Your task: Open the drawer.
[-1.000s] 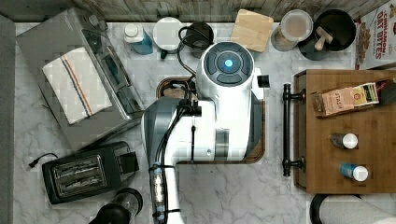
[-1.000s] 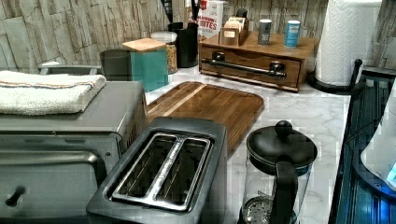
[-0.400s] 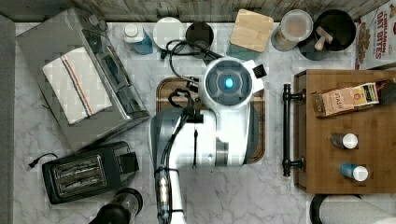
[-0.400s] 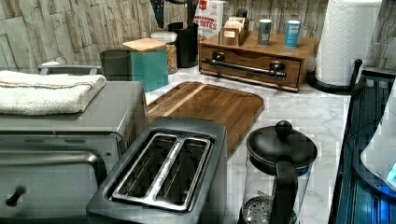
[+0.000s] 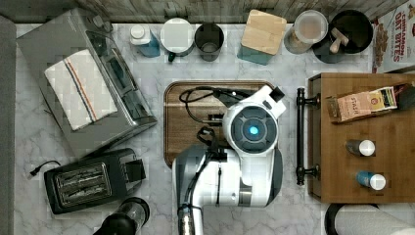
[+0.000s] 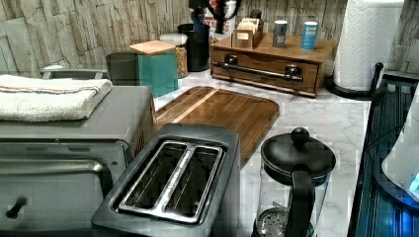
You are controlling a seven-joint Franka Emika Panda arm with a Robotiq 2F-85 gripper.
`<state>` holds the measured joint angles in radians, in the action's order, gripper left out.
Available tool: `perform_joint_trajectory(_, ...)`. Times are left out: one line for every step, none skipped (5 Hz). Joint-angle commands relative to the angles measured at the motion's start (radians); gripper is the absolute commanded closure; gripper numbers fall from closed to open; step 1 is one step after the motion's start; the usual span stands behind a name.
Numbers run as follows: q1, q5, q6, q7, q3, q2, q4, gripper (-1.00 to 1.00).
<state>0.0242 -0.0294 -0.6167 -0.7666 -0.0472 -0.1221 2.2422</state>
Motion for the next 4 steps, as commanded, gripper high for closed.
perform_joint_trajectory(0.119,-0.064,-0.056,-0.168,-0.111,0.049,-0.017,-1.00)
perform_joint_trajectory(0.141,-0.072,-0.060,-0.204,-0.121,0.086,-0.043,-1.00)
perform_joint_trajectory(0.140,-0.102,-0.150,-0.211,-0.142,0.093,-0.001,-1.00)
perform_joint_trajectory(0.156,-0.113,-0.220,-0.193,-0.126,0.080,0.057,-1.00)
